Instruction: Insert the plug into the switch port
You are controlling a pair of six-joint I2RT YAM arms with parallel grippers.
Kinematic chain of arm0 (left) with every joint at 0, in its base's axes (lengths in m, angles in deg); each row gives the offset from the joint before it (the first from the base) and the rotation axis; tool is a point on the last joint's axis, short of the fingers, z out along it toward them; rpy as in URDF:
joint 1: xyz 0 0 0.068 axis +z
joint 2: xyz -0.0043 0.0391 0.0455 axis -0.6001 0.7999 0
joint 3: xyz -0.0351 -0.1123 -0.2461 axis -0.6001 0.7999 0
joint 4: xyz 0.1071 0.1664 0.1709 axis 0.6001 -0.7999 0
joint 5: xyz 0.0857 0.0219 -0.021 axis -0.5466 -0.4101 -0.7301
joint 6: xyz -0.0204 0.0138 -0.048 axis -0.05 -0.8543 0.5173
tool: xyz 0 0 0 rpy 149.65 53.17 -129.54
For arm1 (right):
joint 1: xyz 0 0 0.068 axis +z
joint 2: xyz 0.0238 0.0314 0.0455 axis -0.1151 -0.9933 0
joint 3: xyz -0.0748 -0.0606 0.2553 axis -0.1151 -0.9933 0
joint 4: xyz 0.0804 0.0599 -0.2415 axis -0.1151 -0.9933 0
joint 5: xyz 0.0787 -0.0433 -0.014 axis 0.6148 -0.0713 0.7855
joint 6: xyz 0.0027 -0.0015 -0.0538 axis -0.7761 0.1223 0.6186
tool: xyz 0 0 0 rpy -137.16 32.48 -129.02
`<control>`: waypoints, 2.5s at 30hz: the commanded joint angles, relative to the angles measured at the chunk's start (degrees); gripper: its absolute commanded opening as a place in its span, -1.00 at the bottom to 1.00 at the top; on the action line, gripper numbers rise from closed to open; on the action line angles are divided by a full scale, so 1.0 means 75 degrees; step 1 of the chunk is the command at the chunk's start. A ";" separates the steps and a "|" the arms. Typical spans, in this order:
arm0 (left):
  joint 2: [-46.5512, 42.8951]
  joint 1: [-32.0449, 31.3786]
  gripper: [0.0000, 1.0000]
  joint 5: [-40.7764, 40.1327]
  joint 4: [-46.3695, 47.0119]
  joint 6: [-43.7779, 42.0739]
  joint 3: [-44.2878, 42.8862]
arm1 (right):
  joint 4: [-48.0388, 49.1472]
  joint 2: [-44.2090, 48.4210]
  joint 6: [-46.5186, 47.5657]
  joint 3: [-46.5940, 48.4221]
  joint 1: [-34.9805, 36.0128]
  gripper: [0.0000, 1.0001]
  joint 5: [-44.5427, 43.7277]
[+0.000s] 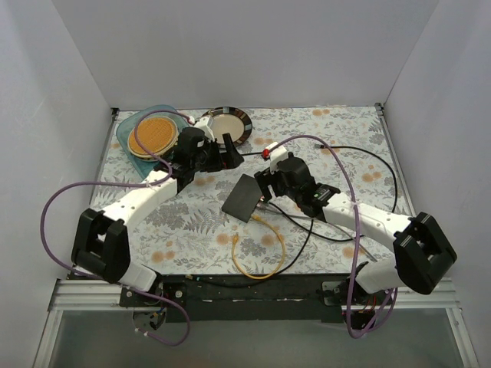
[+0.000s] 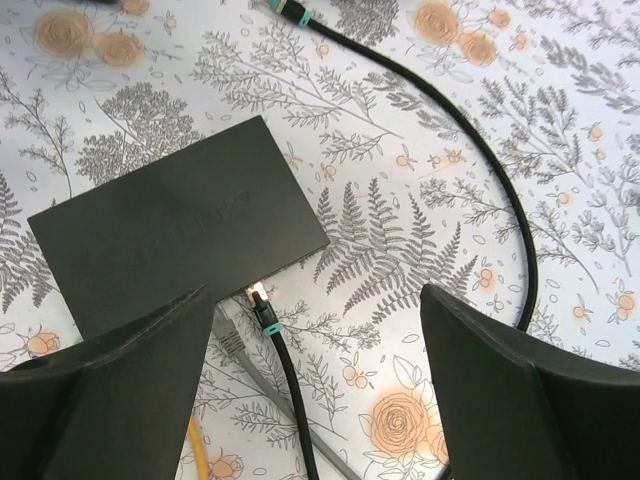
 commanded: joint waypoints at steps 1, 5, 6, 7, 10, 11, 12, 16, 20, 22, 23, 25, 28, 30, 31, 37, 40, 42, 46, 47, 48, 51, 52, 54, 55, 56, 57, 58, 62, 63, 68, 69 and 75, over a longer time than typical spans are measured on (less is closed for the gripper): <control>-0.0748 0.0141 0.96 -0.0734 -0.0359 -0.0115 0.0043 | 0.0180 0.0014 0.0107 -0.0020 -0.0017 0.81 -0.0235; -0.0960 0.0258 0.96 -0.1133 -0.0511 0.0235 0.0219 | 0.0624 -0.0595 0.0388 0.0296 -0.0028 0.82 -0.0119; -0.0984 0.0339 0.96 -0.1087 -0.0500 0.0307 0.0254 | 0.0684 -0.0782 0.0540 0.0517 -0.0029 0.82 0.0068; -0.1007 0.0398 0.96 -0.1017 -0.0500 0.0365 0.0289 | 0.0684 -0.1248 0.0645 0.0960 -0.0040 0.81 0.0128; -0.0984 0.0690 0.96 -0.0771 -0.0547 0.0495 0.0219 | 0.0731 -0.2221 0.0986 0.1736 -0.0098 0.78 0.0222; -0.0972 0.0761 0.96 -0.0759 -0.0547 0.0506 0.0184 | 0.0859 -0.2434 0.1044 0.2133 -0.0157 0.77 0.0350; -0.0926 0.0843 0.96 -0.0666 -0.0616 0.0414 0.0114 | 0.0953 -0.2657 0.1103 0.2334 -0.0215 0.76 0.0757; -0.0726 0.1441 0.96 -0.0525 -0.1074 0.0412 -0.0379 | 0.0802 -0.3781 0.1279 0.3599 -0.0520 0.74 0.1381; -0.0668 0.1769 0.96 0.0072 -0.0852 0.0635 -0.0320 | 0.0557 -0.4743 0.1221 0.4758 -0.0790 0.71 0.1955; -0.0703 0.1817 0.96 0.0283 -0.0782 0.0682 -0.0180 | 0.0450 -0.5327 0.1221 0.5416 -0.0872 0.69 0.2003; -0.0714 0.1828 0.96 0.0319 -0.0642 0.0717 -0.0110 | 0.0380 -0.5482 0.1267 0.5592 -0.0895 0.69 0.2003; -0.0680 0.1875 0.97 0.0436 -0.0582 0.0741 -0.0062 | 0.0415 -0.5833 0.1279 0.5862 -0.0942 0.68 0.2003; -0.0586 0.1922 0.96 0.0542 -0.0722 0.0682 -0.0250 | 0.0345 -0.6151 0.1268 0.6155 -0.1001 0.67 0.2343; -0.0597 0.1934 0.96 0.0717 -0.0548 0.0717 -0.0133 | 0.0263 -0.6245 0.1279 0.6250 -0.1024 0.66 0.2483; -0.0586 0.1945 0.96 0.0764 -0.0477 0.0741 -0.0075 | 0.0274 -0.6268 0.1279 0.6203 -0.1048 0.66 0.2553; -0.0492 0.2004 0.96 0.0893 -0.0372 0.0741 -0.0028 | 0.0193 -0.6502 0.1291 0.6331 -0.1083 0.64 0.2964; -0.0422 0.2028 0.96 0.0917 -0.0464 0.0694 -0.0132 | 0.0157 -0.6748 0.1268 0.6542 -0.1107 0.62 0.3011; -0.0422 0.2039 0.96 0.0963 -0.0406 0.0706 -0.0086 | 0.0099 -0.6982 0.1268 0.6835 -0.1107 0.59 0.3058; -0.0340 0.2039 0.96 0.1069 -0.0336 0.0717 -0.0074 | -0.0030 -0.7358 0.1303 0.7198 -0.1107 0.57 0.3093; -0.0328 0.2051 0.96 0.1104 -0.0336 0.0717 -0.0086 | -0.0135 -0.7428 0.1338 0.7257 -0.1118 0.51 0.3140; -0.0305 0.2039 0.96 0.1116 -0.0324 0.0717 -0.0074 | -0.0194 -0.7556 0.1361 0.7385 -0.1118 0.49 0.3152; -0.0293 0.2051 0.96 0.1210 -0.0277 0.0729 -0.0074 | -0.0277 -0.7674 0.1361 0.7410 -0.1107 0.40 0.3163; -0.0281 0.2051 0.96 0.1210 -0.0254 0.0718 -0.0074 | -0.0265 -0.7675 0.1373 0.7340 -0.1118 0.35 0.3175; -0.0269 0.2063 0.96 0.1245 -0.0242 0.0717 -0.0063 | -0.0381 -0.7744 0.1408 0.7386 -0.1107 0.14 0.3175; -0.0246 0.2051 0.96 0.1233 -0.0231 0.0729 -0.0074 | -0.0417 -0.7757 0.1420 0.7456 -0.1118 0.13 0.3164; -0.0246 0.2063 0.96 0.1245 -0.0230 0.0718 -0.0063 | -0.0440 -0.7768 0.1443 0.7468 -0.1118 -0.03 0.3198; -0.0234 0.2063 0.96 0.1257 -0.0219 0.0717 -0.0074 | -0.0499 -0.7780 0.1490 0.7480 -0.1107 -0.15 0.3222; -0.0246 0.2051 0.96 0.1245 -0.0242 0.0717 -0.0097 | -0.0546 -0.7792 0.1502 0.7503 -0.1118 -0.30 0.3222; -0.0374 0.2063 0.96 0.1164 -0.0231 0.0682 -0.0086 | -0.0593 -0.7571 0.1549 0.7260 -0.1118 -0.97 0.3234; -0.0421 0.2074 0.96 0.1128 -0.0242 0.0682 -0.0074 | -0.0547 -0.7465 0.1537 0.7142 -0.1118 -0.97 0.3199; -0.0796 0.2063 0.96 0.1022 0.0015 0.0706 0.0206 | 0.0156 -0.6342 0.1502 0.5855 -0.1118 -0.97 0.2732; -0.0947 0.2074 0.96 0.1092 0.0132 0.0729 0.0253 | 0.0215 -0.6153 0.1502 0.5689 -0.1118 -0.97 0.2660; -0.1066 0.2075 0.96 0.1736 0.0472 0.0928 0.0394 | 0.0730 -0.4209 0.1479 0.4086 -0.1130 -0.97 0.2110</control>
